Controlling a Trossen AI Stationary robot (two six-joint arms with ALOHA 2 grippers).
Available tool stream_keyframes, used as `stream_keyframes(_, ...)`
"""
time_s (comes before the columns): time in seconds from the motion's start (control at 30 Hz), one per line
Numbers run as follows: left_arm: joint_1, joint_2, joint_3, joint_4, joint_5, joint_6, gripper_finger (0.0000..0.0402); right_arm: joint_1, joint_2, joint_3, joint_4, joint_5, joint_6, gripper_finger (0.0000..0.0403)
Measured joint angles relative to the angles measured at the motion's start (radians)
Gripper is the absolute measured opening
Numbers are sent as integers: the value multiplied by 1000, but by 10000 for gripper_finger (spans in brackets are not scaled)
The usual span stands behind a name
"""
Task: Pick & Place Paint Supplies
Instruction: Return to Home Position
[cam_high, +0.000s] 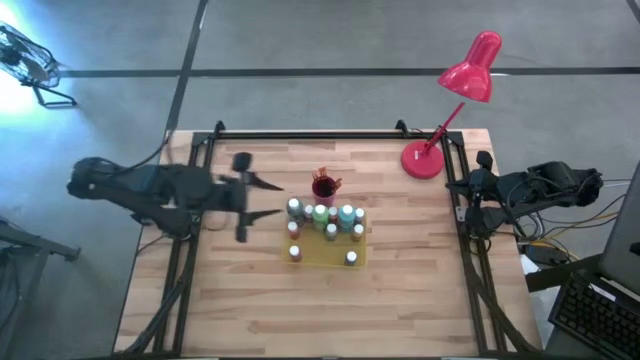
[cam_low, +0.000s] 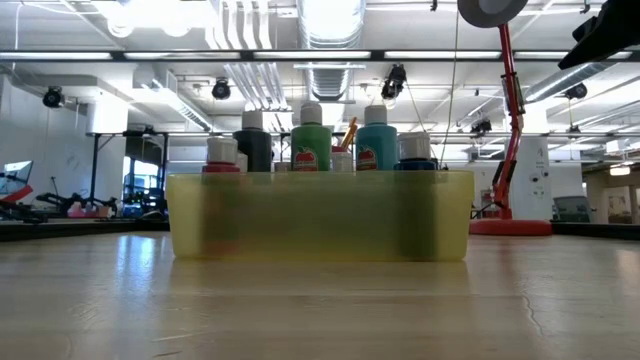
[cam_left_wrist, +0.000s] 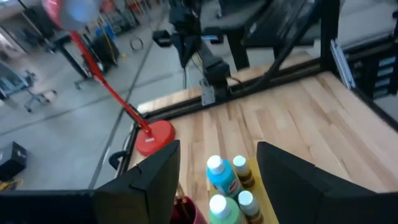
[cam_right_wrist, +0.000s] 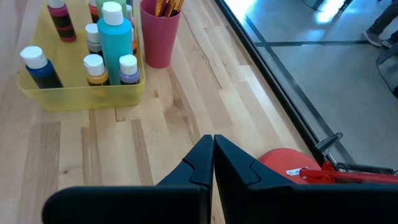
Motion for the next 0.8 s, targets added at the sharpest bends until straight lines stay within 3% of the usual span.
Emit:
stream_keyframes(0.2, 0, -322, -334, 201, 11, -12, 218, 0, 0, 0, 0, 0, 0, 8)
stream_keyframes(0.43, 0, -599, -622, 271, -4, -58, 218, 0, 0, 0, 0, 0, 0, 8)
stream_keyframes(0.63, 1, -776, -802, 311, -83, -95, 218, 0, 0, 0, 0, 0, 0, 8)
stream_keyframes(0.8, 1, -892, -915, 309, -83, -134, 218, 0, 0, 0, 0, 0, 0, 8)
